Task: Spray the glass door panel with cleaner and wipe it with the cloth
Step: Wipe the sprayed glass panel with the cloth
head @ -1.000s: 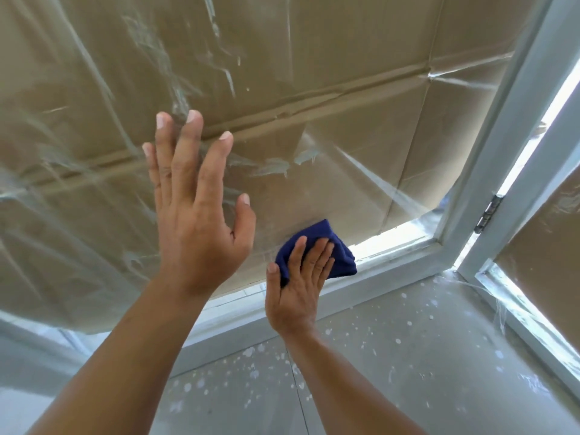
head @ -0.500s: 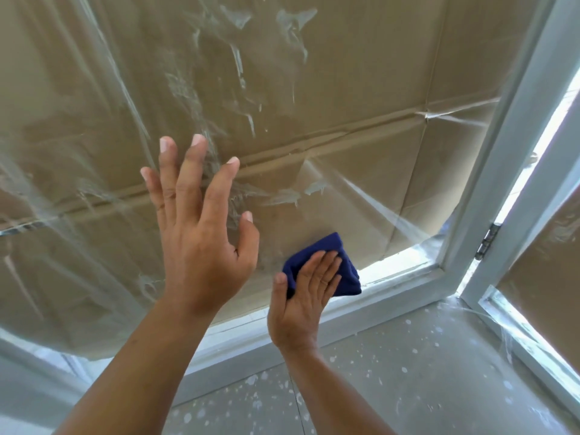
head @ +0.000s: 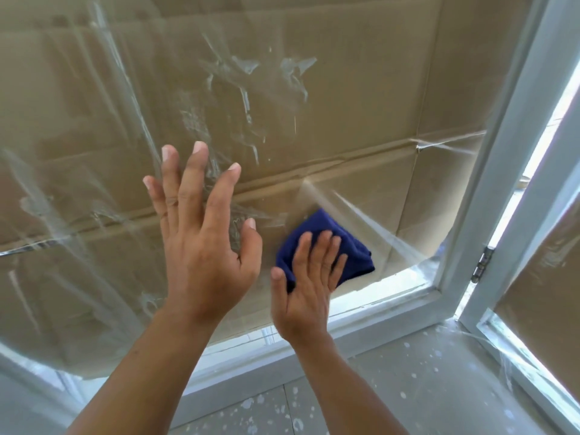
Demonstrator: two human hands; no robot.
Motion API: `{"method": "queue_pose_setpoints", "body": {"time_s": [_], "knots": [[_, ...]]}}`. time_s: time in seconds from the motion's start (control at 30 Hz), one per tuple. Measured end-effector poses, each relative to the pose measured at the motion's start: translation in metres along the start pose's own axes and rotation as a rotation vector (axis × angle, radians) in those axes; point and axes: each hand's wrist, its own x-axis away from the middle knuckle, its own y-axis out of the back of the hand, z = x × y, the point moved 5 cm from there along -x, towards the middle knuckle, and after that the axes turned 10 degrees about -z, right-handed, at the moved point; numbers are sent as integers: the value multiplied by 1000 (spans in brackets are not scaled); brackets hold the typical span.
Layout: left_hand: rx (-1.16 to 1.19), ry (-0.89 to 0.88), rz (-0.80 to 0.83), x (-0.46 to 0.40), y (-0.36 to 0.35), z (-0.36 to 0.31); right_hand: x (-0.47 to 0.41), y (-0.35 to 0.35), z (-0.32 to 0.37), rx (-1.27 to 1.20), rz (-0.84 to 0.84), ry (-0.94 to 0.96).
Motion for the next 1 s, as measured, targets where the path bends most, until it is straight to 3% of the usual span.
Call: {"method": "queue_pose_setpoints", "body": {"time_s": [0.1, 0.17, 0.23, 0.37, 0.43, 0.47, 0.57, 0.6, 0.73, 0.8, 0.87, 1.0], "knots": [[-28, 8, 5, -1, 1, 3, -14, 8, -29, -88, -122, -475], [-44, 18, -2, -2, 3, 5, -39, 12, -24, -172, -196, -620], [-53, 19, -5, -2, 3, 6, -61, 15, -2, -179, -216, -524], [-64, 19, 9, -1, 0, 8, -48, 7, 38, -61, -104, -16], [-66, 24, 8, -1, 0, 9, -24, 2, 29, -4, -43, 129], [-63, 26, 6, -1, 1, 9, -20, 3, 17, -7, -52, 60], [-58, 33, -18, -4, 3, 10, -26, 5, -9, -79, -112, -459], [-60, 33, -24, -4, 4, 10, -30, 5, -6, -91, -107, -494], [-50, 14, -21, -2, -1, 8, -12, -2, 30, -44, -17, -27], [-43, 20, -11, -1, -4, 8, 11, -6, 24, -5, 28, 74], [-41, 22, -15, -1, -2, 9, 16, -5, 4, 11, -18, -70], [-54, 12, -40, -4, 4, 15, -17, 1, -4, -169, -137, -567]]}}
